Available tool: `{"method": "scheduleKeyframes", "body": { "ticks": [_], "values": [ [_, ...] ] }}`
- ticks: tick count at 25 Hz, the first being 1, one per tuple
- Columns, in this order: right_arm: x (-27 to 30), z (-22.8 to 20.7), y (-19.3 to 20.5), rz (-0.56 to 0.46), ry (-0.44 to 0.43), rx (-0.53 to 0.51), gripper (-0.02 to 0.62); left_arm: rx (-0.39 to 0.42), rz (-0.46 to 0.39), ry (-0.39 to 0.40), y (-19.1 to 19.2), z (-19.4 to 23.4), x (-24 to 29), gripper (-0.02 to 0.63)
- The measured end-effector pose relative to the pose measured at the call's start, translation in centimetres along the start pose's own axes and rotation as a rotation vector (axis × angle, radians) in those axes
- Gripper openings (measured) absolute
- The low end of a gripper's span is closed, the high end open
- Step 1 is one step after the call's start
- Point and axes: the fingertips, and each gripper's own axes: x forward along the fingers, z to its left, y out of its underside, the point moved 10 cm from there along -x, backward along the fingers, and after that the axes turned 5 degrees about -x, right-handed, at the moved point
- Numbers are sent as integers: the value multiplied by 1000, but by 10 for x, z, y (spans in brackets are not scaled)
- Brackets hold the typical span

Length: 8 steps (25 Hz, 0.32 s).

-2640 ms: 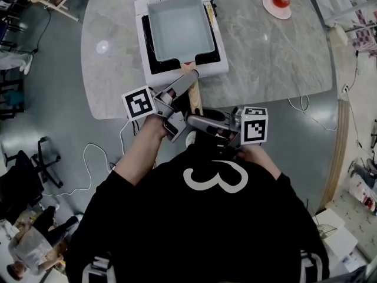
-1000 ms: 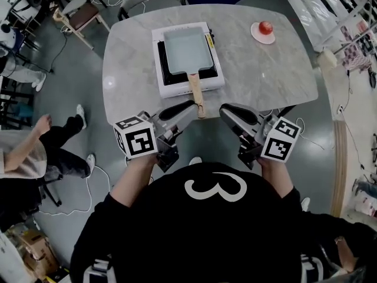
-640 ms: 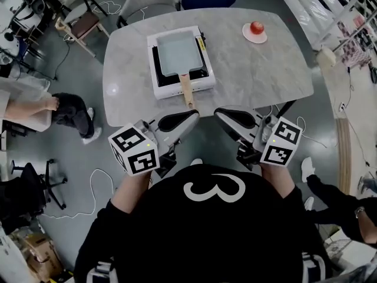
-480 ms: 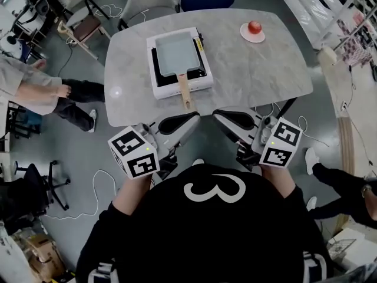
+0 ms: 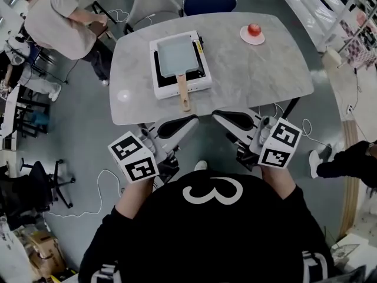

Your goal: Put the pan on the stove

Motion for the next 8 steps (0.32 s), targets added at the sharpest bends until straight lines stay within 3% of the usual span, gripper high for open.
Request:
{"method": "scheduleKeyframes", "body": {
  "ticks": [8],
  "values": [
    [-8, 6, 0, 14, -4, 1, 14, 11, -18, -33, -3, -10, -2, 15]
  ]
}}
